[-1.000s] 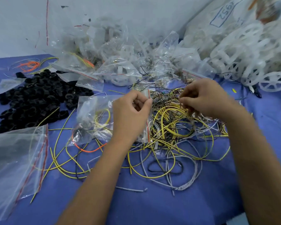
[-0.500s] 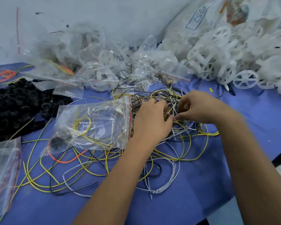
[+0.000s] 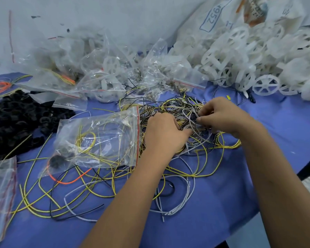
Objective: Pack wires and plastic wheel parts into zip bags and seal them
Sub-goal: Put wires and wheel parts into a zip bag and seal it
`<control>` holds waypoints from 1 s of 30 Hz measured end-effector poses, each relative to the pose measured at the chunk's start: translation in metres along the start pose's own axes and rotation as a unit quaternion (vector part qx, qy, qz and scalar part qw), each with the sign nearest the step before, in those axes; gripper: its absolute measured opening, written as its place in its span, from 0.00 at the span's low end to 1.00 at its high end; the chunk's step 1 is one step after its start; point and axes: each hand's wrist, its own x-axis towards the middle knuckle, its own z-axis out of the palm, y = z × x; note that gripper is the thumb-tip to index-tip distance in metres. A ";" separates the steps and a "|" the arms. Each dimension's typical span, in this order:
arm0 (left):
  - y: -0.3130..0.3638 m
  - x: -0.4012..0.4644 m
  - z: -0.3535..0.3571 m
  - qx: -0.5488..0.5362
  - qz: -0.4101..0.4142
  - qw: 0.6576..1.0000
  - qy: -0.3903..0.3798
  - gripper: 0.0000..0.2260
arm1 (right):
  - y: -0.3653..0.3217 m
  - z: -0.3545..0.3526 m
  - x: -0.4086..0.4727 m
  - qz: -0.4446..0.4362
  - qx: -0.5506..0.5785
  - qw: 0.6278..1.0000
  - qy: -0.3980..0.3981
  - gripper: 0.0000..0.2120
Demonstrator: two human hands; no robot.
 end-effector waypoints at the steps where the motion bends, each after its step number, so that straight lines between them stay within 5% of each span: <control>1: 0.002 0.000 0.002 0.015 0.001 1.000 0.005 0.17 | 0.002 -0.002 0.000 0.006 0.021 1.000 0.006 0.06; 6: 0.012 0.000 0.008 0.053 0.019 0.998 0.036 0.22 | 0.011 -0.013 -0.002 0.011 0.067 0.997 0.034 0.07; 15: 0.036 0.011 0.000 0.123 0.055 0.991 -0.015 0.05 | 0.015 -0.012 -0.001 0.013 0.028 0.999 0.038 0.05; 19: 0.030 0.015 -0.004 0.123 0.059 0.990 -0.031 0.17 | 0.011 -0.008 0.002 0.005 -0.030 0.998 0.057 0.08; 25: -0.005 0.020 -0.019 -0.084 -0.041 0.995 0.034 0.07 | 0.005 -0.004 0.001 0.000 -0.088 0.994 0.072 0.07; 30: -0.033 0.009 -0.022 -0.315 -0.110 0.937 0.099 0.06 | -0.008 0.003 0.002 0.003 -0.153 0.986 0.073 0.06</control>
